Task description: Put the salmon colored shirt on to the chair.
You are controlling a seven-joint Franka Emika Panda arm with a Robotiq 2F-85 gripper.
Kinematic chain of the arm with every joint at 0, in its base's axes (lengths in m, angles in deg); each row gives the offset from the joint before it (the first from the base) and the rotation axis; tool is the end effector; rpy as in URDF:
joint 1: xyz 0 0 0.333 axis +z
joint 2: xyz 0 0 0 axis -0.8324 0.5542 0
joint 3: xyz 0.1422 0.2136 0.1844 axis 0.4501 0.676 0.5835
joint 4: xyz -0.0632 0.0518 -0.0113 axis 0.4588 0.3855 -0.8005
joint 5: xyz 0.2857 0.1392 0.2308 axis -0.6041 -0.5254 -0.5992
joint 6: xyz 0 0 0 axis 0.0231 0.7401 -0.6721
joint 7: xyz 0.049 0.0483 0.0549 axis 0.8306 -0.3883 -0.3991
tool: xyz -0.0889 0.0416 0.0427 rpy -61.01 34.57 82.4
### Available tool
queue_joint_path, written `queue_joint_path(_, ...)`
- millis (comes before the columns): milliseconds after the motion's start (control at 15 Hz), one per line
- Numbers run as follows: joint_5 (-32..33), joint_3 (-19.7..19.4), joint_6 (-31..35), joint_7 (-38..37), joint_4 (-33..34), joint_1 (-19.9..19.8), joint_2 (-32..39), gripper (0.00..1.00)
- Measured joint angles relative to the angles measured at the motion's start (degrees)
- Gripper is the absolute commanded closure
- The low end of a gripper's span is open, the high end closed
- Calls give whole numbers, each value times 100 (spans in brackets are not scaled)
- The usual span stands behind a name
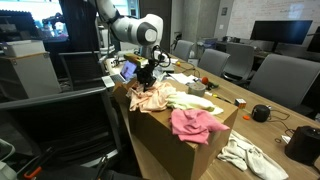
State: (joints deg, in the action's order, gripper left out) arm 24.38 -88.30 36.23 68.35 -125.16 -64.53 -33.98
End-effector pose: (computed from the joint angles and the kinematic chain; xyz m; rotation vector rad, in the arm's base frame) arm 0.5712 -0.1561 0.2796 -2.9133 0.8985 0.2602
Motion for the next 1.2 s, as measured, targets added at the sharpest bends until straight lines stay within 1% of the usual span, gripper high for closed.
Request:
queue_joint_path(133,0,0,-1,0,8,0,-1,100)
queue_joint_path(267,-11,0,-3,-4,16,-1,-12,98)
queue_joint_path(600,-80,-10,-11,-47,11,-44,-237,98)
queue_joint_path(867,-92,-71,-81,-82,-41,-90,-802,98)
queue_joint_path(1200,-91,-117,-284,-151,-130,-97,-1760,98)
